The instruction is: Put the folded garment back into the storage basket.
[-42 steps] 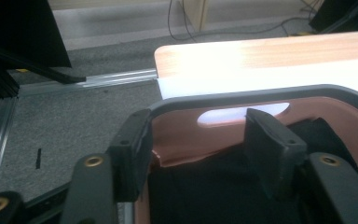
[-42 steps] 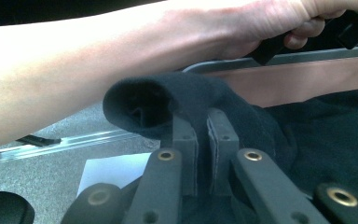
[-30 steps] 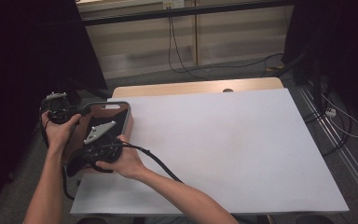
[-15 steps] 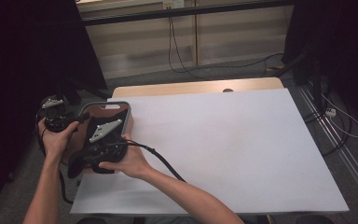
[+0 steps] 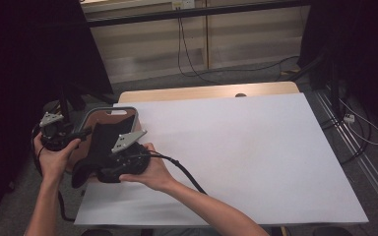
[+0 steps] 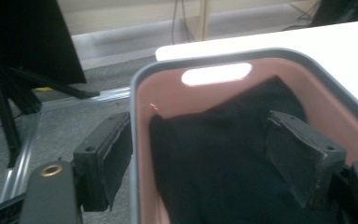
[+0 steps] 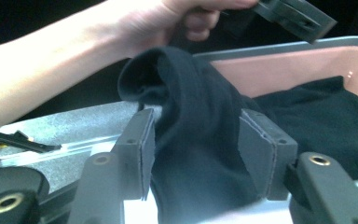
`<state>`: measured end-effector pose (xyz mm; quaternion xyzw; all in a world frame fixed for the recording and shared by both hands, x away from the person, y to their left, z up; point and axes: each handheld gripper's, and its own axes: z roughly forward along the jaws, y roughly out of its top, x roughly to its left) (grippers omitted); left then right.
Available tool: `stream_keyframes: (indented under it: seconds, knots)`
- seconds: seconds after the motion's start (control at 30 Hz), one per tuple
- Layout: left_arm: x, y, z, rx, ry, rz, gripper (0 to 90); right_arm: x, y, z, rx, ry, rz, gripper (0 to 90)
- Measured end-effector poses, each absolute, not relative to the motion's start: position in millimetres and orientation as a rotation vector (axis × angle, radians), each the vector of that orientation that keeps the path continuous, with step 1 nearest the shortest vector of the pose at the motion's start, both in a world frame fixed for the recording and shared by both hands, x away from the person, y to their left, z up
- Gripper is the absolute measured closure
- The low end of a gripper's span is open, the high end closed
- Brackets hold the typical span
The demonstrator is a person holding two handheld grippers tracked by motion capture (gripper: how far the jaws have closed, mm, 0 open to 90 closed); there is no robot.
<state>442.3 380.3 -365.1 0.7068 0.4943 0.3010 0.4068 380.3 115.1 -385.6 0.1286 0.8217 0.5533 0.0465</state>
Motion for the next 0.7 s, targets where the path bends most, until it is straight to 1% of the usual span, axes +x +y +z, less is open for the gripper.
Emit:
stream_keyframes:
  seconds: [0.1,0.23,0.27,0.33,0.43,0.6,0.67,0.7]
  knots:
    - [431,380,-365,1.79,1.23,0.763,23.9,378,107,-390,0.414,2.499,1.693,43.4]
    - [414,382,-368,1.794,1.225,0.735,24.1,376,96,-395,0.437,2.493,1.694,40.5]
    - [409,382,-370,1.793,1.232,0.733,27.1,374,90,-396,0.441,2.487,1.699,39.5]
    - [400,384,-374,1.786,1.237,0.732,28.5,372,87,-396,0.441,2.481,1.701,39.0]
    - [385,386,-378,1.766,1.24,0.696,30.9,369,79,-398,0.451,2.473,1.701,38.1]
    - [359,388,-378,1.709,1.245,0.68,32.7,363,66,-402,0.46,2.465,1.696,37.8]
    - [350,389,-377,1.683,1.238,0.631,34.0,360,60,-403,0.47,2.449,1.709,37.0]
    - [346,388,-378,1.684,1.236,0.636,34.0,360,60,-403,0.47,2.449,1.709,37.0]
